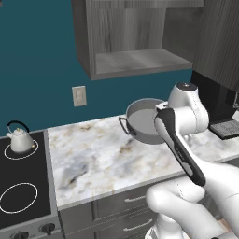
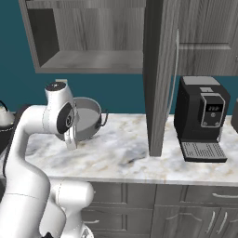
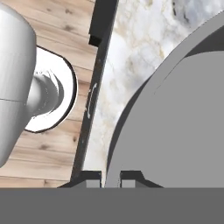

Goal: Pick the kettle from the cabinet and place it on a stove burner. Then pick the pot from the counter and place it on another stove burner. Finally, turn both burners on.

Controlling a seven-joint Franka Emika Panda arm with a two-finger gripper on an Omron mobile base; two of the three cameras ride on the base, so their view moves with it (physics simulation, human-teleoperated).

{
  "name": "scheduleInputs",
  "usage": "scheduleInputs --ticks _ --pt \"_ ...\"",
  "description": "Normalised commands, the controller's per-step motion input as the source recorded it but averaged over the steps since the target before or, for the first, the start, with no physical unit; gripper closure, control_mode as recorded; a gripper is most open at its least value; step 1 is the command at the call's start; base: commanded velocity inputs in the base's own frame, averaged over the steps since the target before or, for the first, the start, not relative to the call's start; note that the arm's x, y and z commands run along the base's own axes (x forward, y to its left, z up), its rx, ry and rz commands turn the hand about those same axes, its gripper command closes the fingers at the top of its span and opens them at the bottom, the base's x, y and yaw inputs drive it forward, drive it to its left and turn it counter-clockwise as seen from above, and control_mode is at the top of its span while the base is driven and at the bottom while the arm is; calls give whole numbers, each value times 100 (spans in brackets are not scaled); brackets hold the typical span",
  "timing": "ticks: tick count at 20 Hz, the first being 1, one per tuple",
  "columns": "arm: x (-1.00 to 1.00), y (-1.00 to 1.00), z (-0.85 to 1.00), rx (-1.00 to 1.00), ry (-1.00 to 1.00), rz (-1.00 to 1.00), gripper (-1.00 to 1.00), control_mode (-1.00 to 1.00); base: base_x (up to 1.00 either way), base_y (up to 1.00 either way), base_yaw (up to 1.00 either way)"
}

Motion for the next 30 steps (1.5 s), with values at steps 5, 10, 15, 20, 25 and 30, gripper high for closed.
scheduleInputs --ticks 5,10,15,20,25,30 --pt "-17 0 33 0 0 0 100 -100 0 0 0" --pt "-3 2 4 -1 1 1 100 -100 0 0 0" --pt "-13 0 0 0 -4 0 100 -100 0 0 0" --pt "0 0 0 0 0 0 100 100 -52 0 0" --pt "0 0 0 0 0 0 100 100 -51 10 0" --pt "0 0 0 0 0 0 100 100 -31 38 0"
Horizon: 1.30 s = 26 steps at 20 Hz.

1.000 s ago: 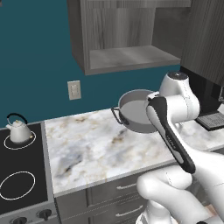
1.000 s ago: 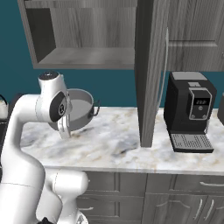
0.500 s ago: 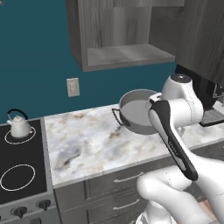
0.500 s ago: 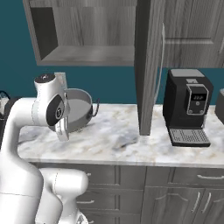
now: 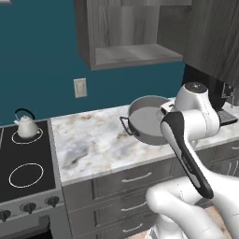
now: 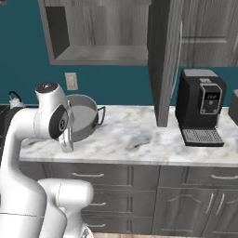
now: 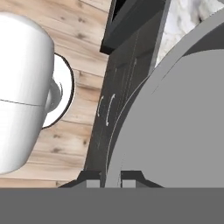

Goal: Pick the kettle from the cabinet and place it on a stove burner. Then pick the pot from the counter and place it on another stove burner. Finally, turn both burners on.

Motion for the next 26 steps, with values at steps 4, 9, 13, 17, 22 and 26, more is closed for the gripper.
scheduleInputs --ticks 4,9,13,17,22,26 --pt "0 0 0 0 0 0 100 100 -12 61 0" --pt "0 0 0 0 0 0 100 100 -3 69 0" --pt "0 0 0 0 0 0 100 100 -3 65 0" --pt "0 0 0 0 0 0 100 100 -1 61 0" --pt "0 0 0 0 0 0 100 100 -11 48 -4" --pt "0 0 0 0 0 0 100 100 -8 63 -9"
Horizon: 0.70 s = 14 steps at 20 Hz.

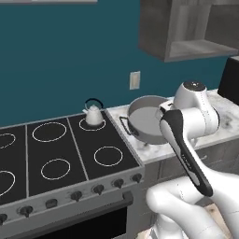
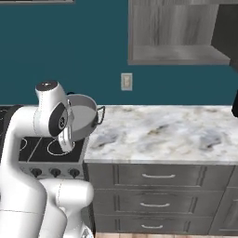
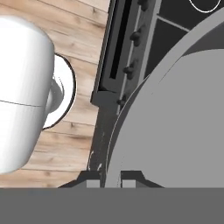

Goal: Pick the kettle from the cabinet and place it on a stove burner. Then pick the pot from the counter and place it on another stove burner. Finally, turn both burners on.

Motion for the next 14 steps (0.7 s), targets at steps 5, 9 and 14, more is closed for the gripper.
scheduleInputs --ticks 5,9,14 --pt "0 0 0 0 0 0 100 100 -2 68 -12" --pt "0 0 0 0 0 0 100 100 0 65 -12" --pt "0 0 0 0 0 0 100 100 0 68 -11"
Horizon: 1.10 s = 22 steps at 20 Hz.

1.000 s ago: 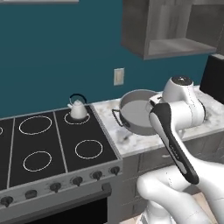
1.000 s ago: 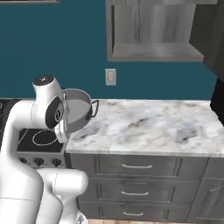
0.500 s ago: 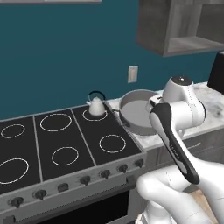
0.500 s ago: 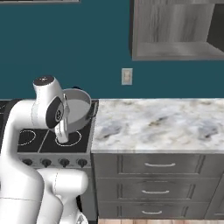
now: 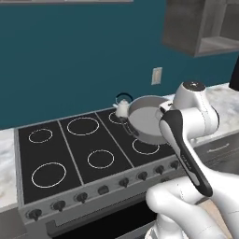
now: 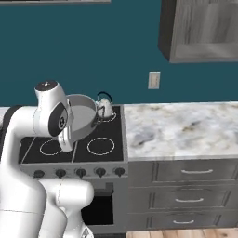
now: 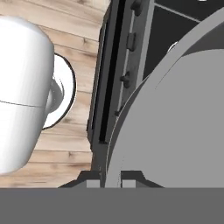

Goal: Pick the kettle from the cabinet and place it on a stove burner. Then pick the pot from the counter and place it on another stove burner. Finally, turn both burners on.

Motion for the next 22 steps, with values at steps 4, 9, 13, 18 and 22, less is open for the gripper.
scheduleInputs --ticks 4,9,13,18,22 --pt "0 0 0 0 0 0 100 100 0 61 -14" --pt "0 0 0 0 0 0 100 100 0 61 -15" --pt "0 0 0 0 0 0 100 100 12 38 -10" --pt "0 0 0 0 0 0 100 100 13 18 -1" --pt "0 0 0 0 0 0 100 100 16 21 -2"
